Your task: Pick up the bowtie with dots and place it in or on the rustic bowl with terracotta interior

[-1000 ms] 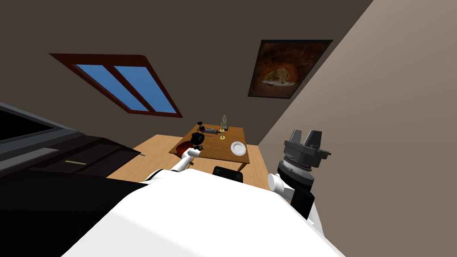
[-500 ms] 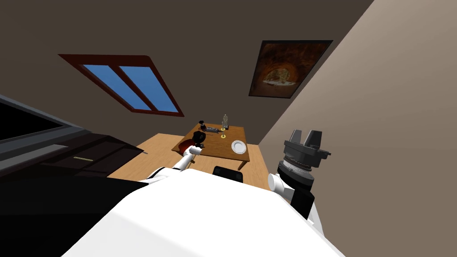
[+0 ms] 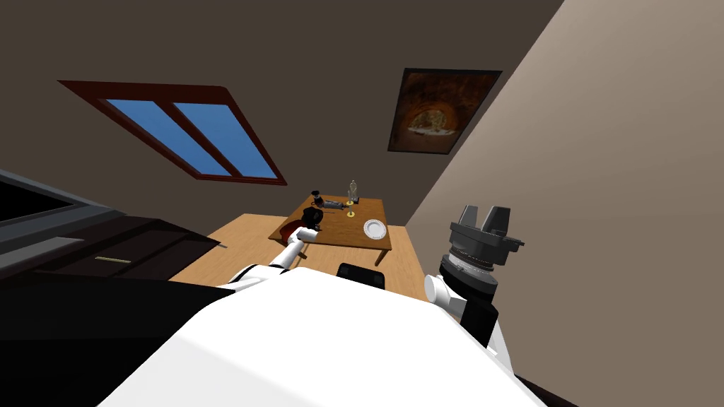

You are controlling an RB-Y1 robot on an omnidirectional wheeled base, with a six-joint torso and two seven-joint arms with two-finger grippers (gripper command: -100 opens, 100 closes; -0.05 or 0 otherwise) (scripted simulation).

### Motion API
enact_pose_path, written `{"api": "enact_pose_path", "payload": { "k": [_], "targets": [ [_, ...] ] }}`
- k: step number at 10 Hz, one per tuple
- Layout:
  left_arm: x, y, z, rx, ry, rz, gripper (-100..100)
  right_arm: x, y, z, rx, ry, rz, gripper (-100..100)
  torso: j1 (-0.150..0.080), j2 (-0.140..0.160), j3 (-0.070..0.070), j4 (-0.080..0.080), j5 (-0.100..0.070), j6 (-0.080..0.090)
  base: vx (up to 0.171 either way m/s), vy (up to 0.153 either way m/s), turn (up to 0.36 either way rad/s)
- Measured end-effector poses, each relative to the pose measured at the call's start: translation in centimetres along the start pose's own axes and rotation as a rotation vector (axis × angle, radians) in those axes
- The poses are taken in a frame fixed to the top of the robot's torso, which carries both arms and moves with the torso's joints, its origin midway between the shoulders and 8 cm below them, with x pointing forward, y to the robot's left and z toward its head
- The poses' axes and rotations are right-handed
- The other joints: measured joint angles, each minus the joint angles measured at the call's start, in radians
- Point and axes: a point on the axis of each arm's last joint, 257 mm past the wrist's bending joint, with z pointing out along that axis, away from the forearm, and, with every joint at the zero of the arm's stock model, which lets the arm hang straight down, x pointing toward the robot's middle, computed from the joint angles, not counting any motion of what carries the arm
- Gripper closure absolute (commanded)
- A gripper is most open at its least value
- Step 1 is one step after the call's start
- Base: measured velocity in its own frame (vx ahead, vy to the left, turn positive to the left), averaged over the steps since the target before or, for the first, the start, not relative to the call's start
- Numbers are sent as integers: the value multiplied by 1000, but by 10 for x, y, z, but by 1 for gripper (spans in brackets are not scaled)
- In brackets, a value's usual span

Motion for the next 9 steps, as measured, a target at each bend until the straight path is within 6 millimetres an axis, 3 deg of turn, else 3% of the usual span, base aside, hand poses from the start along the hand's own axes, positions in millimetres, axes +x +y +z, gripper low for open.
{"api": "enact_pose_path", "payload": {
  "k": [9],
  "targets": [
    [-48, 21, -20, -134, -32, -170, 100, 0, 0, 0, 0, 0, 0, 0, 2, -4, -3, -2, 1, -1, -8, -10, -60]
  ]
}}
